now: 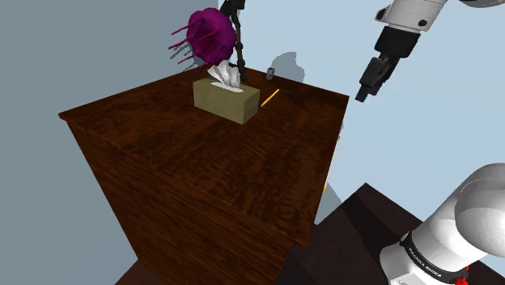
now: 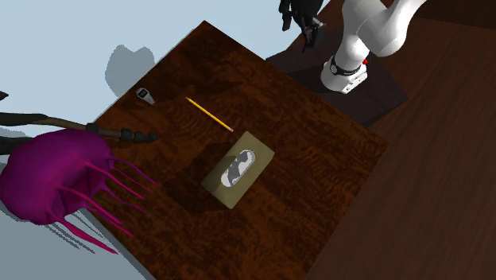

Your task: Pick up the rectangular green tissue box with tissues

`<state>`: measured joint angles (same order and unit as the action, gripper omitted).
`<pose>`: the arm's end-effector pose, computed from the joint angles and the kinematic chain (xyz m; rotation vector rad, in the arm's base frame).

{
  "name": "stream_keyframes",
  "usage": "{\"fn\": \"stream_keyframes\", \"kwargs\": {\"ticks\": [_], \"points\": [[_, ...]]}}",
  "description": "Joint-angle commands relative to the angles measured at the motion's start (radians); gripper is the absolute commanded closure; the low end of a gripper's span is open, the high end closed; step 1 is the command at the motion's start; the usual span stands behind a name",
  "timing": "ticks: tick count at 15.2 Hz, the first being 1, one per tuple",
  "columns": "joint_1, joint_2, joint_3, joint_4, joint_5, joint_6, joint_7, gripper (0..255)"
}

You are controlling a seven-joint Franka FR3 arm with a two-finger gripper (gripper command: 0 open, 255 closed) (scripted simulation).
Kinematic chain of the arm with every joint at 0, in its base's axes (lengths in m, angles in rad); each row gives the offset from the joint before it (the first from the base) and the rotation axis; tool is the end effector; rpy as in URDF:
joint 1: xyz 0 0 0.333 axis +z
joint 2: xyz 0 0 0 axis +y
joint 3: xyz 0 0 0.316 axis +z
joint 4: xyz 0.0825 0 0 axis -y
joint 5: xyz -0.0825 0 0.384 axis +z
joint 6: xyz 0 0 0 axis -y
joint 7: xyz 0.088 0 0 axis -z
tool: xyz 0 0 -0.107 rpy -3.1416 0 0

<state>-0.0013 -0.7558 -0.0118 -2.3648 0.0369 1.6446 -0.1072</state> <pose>0.3219 -0.0015 0.5836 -3.0948 -0.1473 -0.0591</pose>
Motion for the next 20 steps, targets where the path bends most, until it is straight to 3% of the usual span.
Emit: {"fn": "stream_keyframes", "kwargs": {"ticks": [1, 10, 20], "points": [[0.0, 0.0, 0.0, 0.0, 0.0, 0.0, 0.0, 0], [0.08, 0.336, 0.029, 0.271, -0.097, 0.1, -0.225, 0], [0.157, 0.66, 0.107, 0.609, -0.217, 0.131, -0.432, 0]]}}
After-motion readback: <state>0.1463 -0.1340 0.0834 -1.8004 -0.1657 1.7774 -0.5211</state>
